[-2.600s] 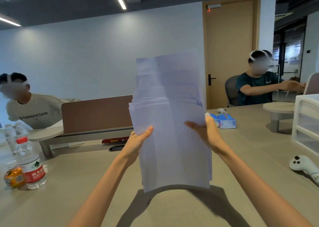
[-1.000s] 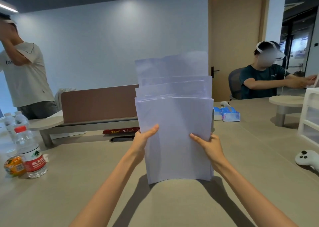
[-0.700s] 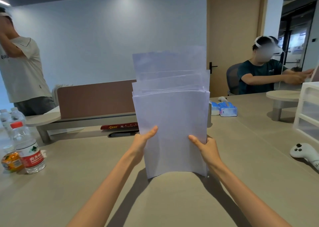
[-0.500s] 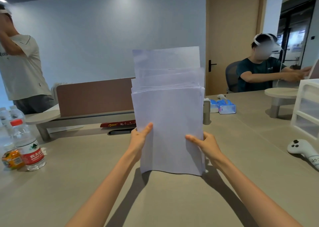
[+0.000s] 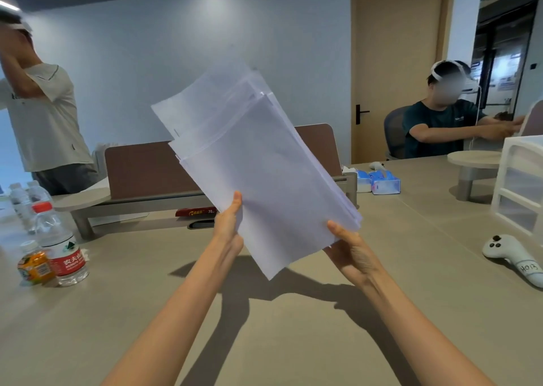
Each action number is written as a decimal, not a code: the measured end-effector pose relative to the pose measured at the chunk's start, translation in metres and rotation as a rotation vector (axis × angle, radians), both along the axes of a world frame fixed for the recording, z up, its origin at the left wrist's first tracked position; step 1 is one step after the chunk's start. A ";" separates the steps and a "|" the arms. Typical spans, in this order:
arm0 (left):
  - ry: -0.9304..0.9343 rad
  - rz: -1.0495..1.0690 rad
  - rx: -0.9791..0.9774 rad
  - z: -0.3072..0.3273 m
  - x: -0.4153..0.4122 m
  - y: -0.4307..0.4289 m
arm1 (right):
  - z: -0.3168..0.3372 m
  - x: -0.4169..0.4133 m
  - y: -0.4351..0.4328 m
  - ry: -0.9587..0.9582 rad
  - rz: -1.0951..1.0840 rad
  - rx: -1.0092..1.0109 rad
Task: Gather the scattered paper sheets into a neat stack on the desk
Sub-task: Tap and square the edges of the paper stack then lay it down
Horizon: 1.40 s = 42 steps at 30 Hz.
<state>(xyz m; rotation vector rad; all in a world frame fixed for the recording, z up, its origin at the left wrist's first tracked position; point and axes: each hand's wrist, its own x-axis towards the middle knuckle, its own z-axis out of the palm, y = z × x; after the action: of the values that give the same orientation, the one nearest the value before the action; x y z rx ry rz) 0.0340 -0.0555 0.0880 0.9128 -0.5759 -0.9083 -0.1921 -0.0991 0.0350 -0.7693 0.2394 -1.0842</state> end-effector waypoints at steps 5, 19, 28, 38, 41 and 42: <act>0.101 -0.124 -0.004 -0.006 -0.017 -0.005 | 0.010 0.020 0.015 0.085 -0.141 -0.123; 0.094 -0.155 0.022 -0.034 0.017 0.017 | 0.010 -0.027 -0.011 0.384 -0.428 -0.086; 0.033 -0.204 0.040 -0.057 0.074 0.064 | 0.005 -0.072 -0.036 0.552 -0.378 -0.225; -0.520 -0.302 0.188 -0.059 0.119 0.076 | 0.004 -0.075 -0.046 0.672 -0.239 -0.276; -0.566 -0.311 0.243 -0.057 0.119 0.071 | 0.002 -0.069 -0.045 0.679 -0.195 -0.297; -0.568 -0.299 0.250 -0.056 0.119 0.069 | 0.001 -0.068 -0.045 0.673 -0.181 -0.303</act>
<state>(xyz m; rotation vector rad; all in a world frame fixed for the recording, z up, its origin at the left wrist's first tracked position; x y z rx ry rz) 0.1525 0.0137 0.0318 1.3501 -1.1251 -1.0025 -0.2603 -0.1442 0.0359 -1.3983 0.7363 -1.0107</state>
